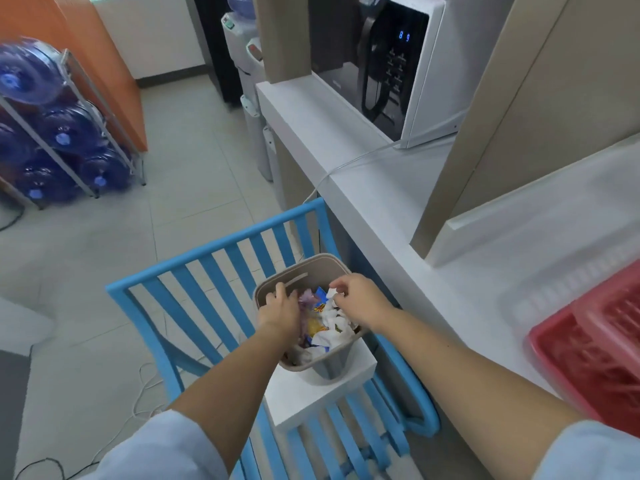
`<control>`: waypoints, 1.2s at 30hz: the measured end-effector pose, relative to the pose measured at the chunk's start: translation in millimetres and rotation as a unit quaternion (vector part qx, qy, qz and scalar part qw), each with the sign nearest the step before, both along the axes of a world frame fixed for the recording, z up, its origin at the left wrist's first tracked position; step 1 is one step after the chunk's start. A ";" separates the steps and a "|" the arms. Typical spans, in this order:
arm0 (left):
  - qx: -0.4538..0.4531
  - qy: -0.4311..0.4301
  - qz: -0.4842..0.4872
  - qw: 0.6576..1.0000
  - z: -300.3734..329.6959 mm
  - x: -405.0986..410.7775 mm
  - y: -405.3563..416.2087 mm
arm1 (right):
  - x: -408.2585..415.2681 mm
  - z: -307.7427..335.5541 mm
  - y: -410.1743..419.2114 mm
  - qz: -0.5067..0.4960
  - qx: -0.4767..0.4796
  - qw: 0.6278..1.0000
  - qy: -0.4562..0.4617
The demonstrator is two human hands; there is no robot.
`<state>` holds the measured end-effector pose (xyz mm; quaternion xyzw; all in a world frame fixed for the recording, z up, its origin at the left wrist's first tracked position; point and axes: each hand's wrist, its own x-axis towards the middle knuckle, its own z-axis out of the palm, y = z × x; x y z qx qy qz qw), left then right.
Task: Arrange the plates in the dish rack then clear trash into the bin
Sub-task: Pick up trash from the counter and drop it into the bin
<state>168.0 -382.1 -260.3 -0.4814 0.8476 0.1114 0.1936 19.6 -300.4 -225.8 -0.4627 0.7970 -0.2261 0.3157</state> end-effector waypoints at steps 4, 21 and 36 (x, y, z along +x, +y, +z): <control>-0.057 -0.024 -0.022 0.998 17.4 11.2 -0.8 | 10.4 13.2 13.6 -0.047 -0.036 0.998 0.020; -0.078 0.176 -0.178 0.965 100.5 17.6 85.1 | 38.5 79.6 174.5 -0.173 -0.015 0.978 0.117; 0.045 0.242 -0.381 0.891 131.7 -29.3 292.0 | 47.4 106.9 419.3 -0.264 0.032 0.956 0.122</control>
